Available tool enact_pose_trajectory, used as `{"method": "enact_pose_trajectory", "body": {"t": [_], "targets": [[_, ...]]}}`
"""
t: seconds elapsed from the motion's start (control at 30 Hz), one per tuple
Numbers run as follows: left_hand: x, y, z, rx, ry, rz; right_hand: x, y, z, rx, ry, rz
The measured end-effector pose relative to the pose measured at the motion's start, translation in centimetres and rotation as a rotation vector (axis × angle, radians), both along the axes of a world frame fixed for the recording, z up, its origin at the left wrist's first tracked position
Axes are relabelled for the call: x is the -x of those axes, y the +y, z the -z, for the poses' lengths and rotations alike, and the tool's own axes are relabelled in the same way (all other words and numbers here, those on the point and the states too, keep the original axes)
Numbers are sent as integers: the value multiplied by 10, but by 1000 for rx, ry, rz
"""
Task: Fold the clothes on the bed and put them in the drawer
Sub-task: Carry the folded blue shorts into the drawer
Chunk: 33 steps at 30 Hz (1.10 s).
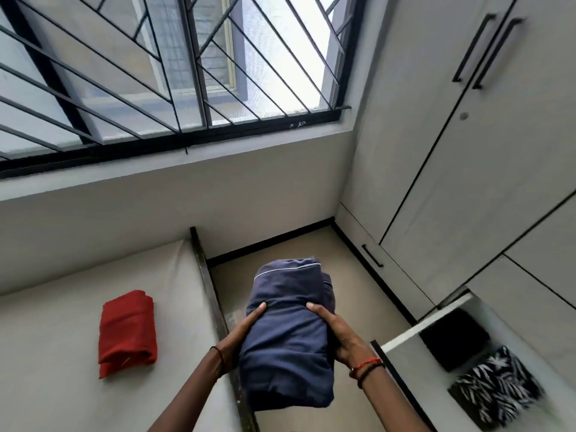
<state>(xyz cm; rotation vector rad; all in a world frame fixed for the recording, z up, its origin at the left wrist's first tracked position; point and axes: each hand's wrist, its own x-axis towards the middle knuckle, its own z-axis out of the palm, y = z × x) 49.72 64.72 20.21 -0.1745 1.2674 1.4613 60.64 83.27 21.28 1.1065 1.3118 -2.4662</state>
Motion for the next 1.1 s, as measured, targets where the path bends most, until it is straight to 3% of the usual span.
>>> {"method": "enact_pose_trajectory", "body": {"t": [0.57,0.8,1.1], "targets": [[-80,106,-18,-34,175,408,-148,36,-11,58,33,508],[-162,203,-26,2,191,719,-252,87,8,105,78,721],[-298,340,35,170,121,985,-408,166,65,159,-4,872]]}}
